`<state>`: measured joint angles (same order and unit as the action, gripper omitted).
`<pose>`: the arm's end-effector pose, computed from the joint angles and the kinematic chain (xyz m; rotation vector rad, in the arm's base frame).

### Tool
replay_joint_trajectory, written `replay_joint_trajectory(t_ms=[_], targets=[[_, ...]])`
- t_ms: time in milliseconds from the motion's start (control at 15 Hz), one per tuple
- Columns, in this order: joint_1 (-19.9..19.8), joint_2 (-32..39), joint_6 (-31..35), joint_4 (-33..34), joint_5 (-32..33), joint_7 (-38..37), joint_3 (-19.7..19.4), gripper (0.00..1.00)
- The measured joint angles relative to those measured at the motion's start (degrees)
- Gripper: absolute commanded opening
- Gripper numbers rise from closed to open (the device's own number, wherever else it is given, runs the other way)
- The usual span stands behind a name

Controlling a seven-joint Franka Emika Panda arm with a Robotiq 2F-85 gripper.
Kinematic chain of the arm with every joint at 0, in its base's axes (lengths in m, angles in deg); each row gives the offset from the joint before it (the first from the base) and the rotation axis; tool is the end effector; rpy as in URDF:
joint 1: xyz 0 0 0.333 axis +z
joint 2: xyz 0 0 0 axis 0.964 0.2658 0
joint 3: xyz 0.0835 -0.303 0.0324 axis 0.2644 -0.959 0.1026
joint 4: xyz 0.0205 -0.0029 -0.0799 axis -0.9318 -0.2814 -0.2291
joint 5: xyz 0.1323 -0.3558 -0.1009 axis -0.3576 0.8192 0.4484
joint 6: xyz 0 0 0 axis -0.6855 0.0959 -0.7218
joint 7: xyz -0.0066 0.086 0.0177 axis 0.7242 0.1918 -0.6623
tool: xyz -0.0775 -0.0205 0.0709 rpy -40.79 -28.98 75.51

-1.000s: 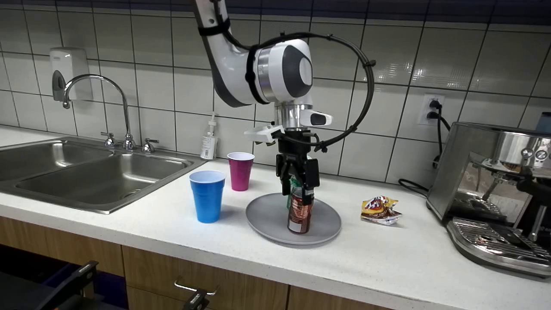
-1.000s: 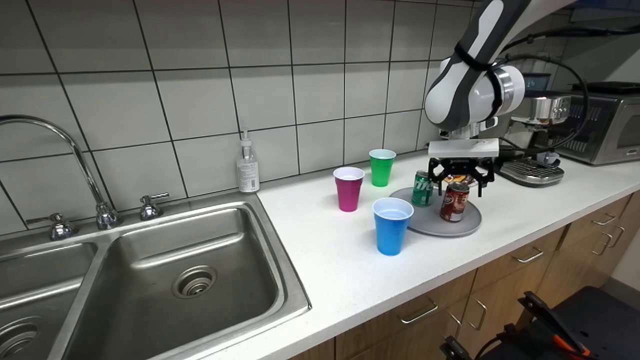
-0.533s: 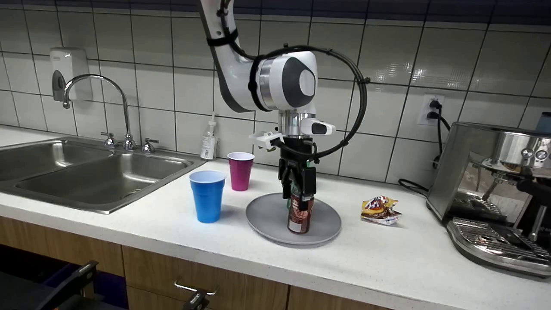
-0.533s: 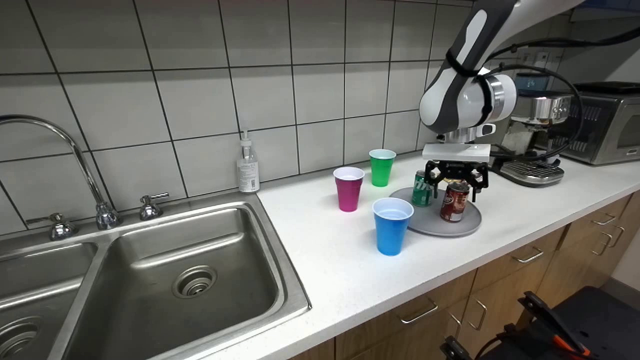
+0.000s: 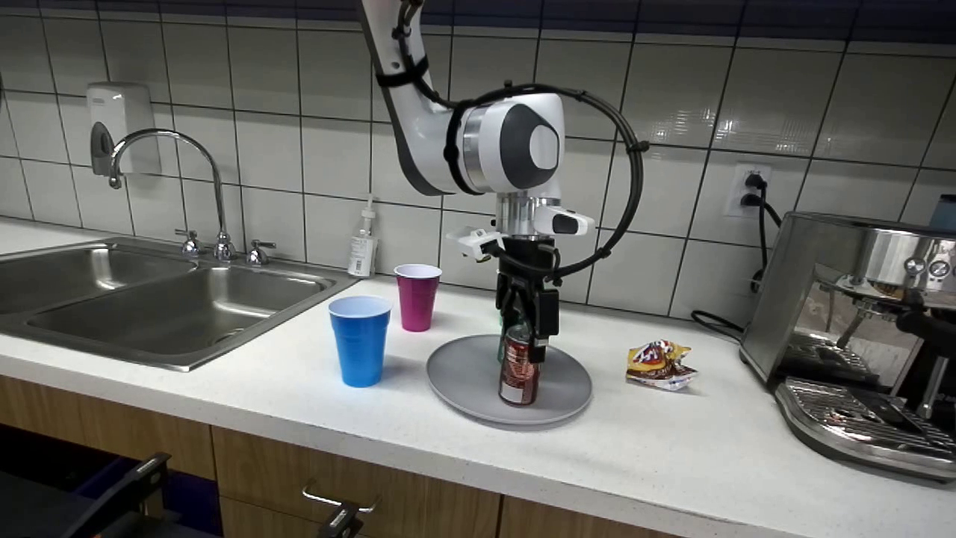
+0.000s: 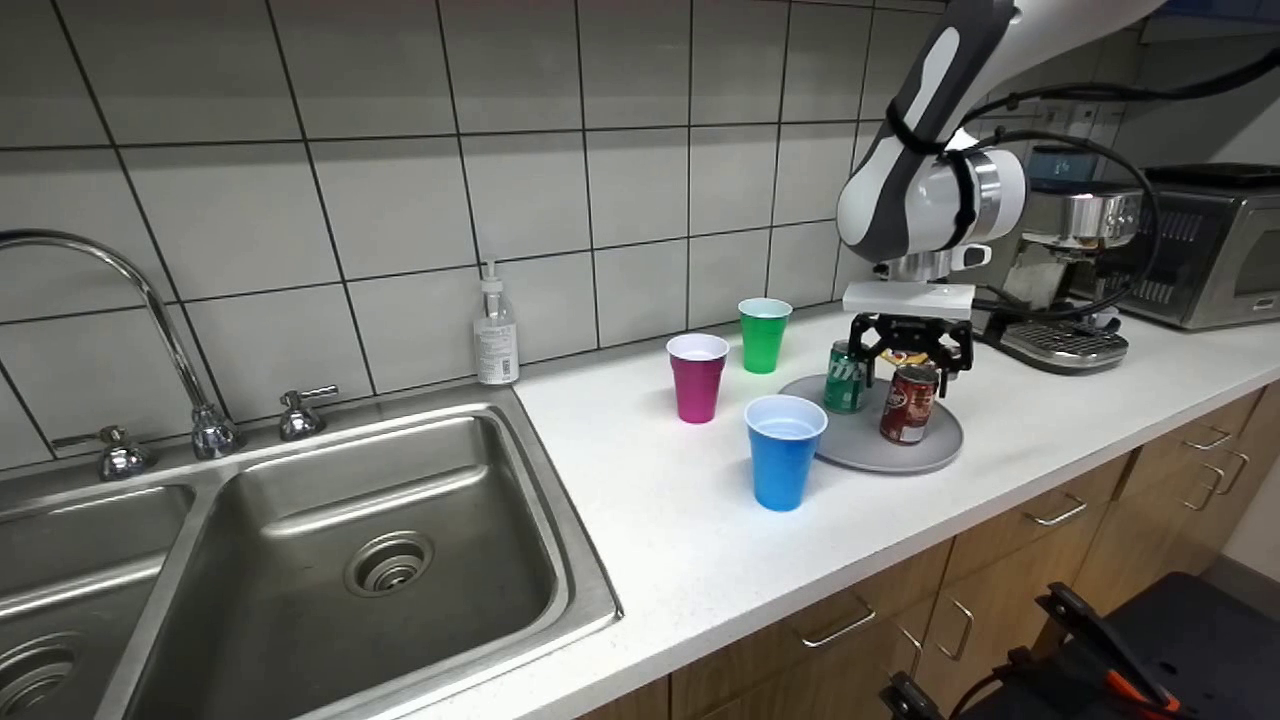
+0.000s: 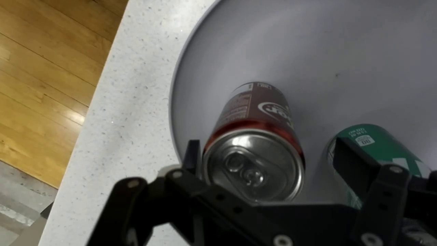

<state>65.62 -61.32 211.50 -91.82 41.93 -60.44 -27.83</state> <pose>0.5088 -0.2225 0.2052 2.6615 -1.4084 -0.0445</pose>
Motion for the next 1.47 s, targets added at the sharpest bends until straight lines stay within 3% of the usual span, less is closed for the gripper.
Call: replay_joint_trajectory(t_ms=[267, 333, 1000, 1467], targets=[[0.0, 0.5, 0.0, 1.02, -0.78, 0.56, -0.41, 0.43], [0.0, 0.51, 0.0, 1.16, -0.91, 0.63, -0.44, 0.39], [0.0, -0.29, -0.35, 0.72, -1.04, 0.89, -0.53, 0.39], [-0.01, -6.66, -2.66, -2.47, -1.04, 1.83, -1.57, 0.39]])
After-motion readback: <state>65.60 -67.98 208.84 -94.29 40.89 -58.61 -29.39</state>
